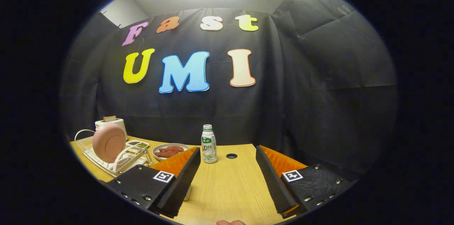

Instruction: Take the plate from the dish rack, then take the spoon from the basket and place it into the plate.

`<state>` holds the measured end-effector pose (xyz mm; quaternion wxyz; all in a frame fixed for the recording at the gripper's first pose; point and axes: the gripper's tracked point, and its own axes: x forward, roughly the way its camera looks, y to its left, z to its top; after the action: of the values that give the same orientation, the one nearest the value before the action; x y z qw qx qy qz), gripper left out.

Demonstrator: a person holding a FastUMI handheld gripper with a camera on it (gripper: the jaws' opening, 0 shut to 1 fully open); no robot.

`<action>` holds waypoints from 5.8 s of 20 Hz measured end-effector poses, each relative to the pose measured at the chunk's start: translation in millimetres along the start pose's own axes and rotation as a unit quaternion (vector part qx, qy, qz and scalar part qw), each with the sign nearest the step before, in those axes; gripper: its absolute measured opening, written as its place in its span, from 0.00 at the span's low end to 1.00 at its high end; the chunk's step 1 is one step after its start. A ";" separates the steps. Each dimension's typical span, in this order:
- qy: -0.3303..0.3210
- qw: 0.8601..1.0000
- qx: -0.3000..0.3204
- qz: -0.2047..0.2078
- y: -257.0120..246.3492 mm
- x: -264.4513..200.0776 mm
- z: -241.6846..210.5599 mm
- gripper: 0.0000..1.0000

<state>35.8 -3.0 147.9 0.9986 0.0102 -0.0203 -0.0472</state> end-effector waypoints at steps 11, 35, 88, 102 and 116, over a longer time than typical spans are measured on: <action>0.022 0.998 0.016 0.050 141.4 -37.3 92.2 0.95; 0.232 0.968 -0.065 0.070 353.0 52.5 13.1 0.95; 0.319 0.947 0.015 0.002 184.6 -55.5 20.6 0.09; 0.442 0.881 0.154 0.075 172.6 -130.6 -130.7 0.09; 0.484 0.840 0.186 0.158 235.8 -129.9 -184.5 0.09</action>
<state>-63.5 247.4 -36.3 0.8545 0.2143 0.4558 0.1269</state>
